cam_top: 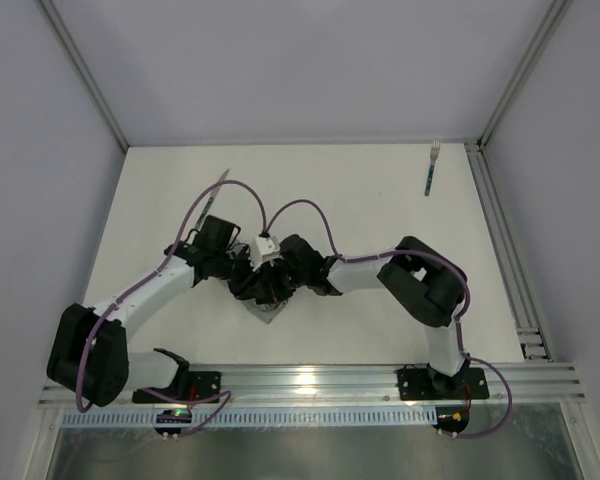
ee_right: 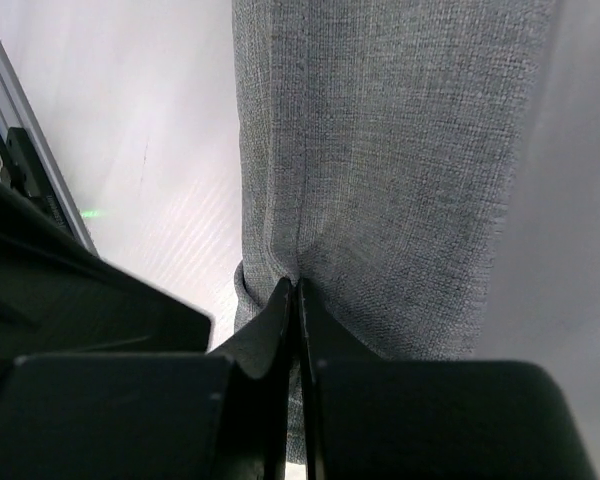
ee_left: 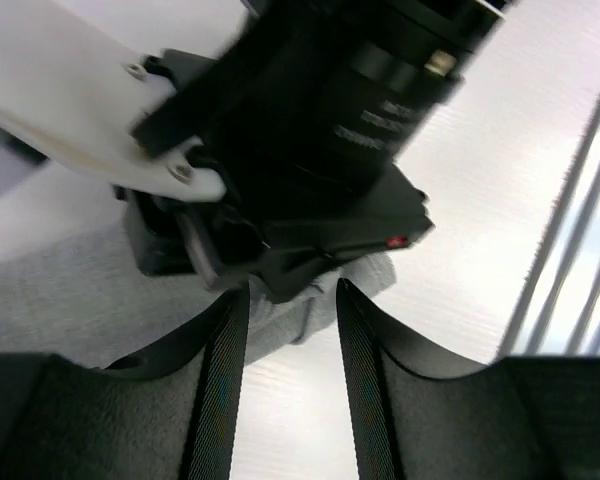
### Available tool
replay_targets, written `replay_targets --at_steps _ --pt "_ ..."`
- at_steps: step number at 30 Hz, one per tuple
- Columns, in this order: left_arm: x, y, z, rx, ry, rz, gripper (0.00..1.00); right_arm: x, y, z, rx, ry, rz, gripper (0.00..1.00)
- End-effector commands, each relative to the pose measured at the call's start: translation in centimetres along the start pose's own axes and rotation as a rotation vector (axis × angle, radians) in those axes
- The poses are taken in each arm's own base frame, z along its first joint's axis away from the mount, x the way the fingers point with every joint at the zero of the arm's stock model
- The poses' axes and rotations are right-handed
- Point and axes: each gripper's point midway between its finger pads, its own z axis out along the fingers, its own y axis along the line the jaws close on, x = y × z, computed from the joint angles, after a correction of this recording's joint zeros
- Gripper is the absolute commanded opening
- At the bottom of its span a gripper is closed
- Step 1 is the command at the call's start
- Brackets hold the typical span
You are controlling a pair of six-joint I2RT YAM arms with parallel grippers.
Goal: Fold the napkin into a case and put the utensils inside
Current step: Stuff the top corner of the smaller-rectangle-folded napkin into the folded napkin.
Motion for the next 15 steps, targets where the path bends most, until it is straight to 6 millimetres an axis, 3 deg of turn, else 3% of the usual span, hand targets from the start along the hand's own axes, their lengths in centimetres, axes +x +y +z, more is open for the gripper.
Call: replay_targets --at_steps 1,4,8,12,15 --pt "0.9 -2.5 -1.5 0.148 -0.057 -0.025 0.42 1.3 -1.3 0.6 0.034 0.034 0.035 0.03" --pt "-0.2 0.4 -3.6 0.039 -0.127 -0.129 0.44 1.5 -1.7 0.7 0.042 0.046 0.031 0.03" --pt "-0.1 2.3 -5.6 -0.089 -0.118 -0.202 0.43 1.4 -2.3 0.8 0.062 0.051 0.024 0.03" --pt "0.2 1.6 -6.1 -0.077 -0.144 -0.185 0.43 1.3 -2.6 1.0 0.065 0.053 0.028 0.03" --pt "2.5 0.4 -5.0 -0.08 -0.075 -0.115 0.45 1.1 -2.5 0.9 0.062 0.047 0.032 0.03"
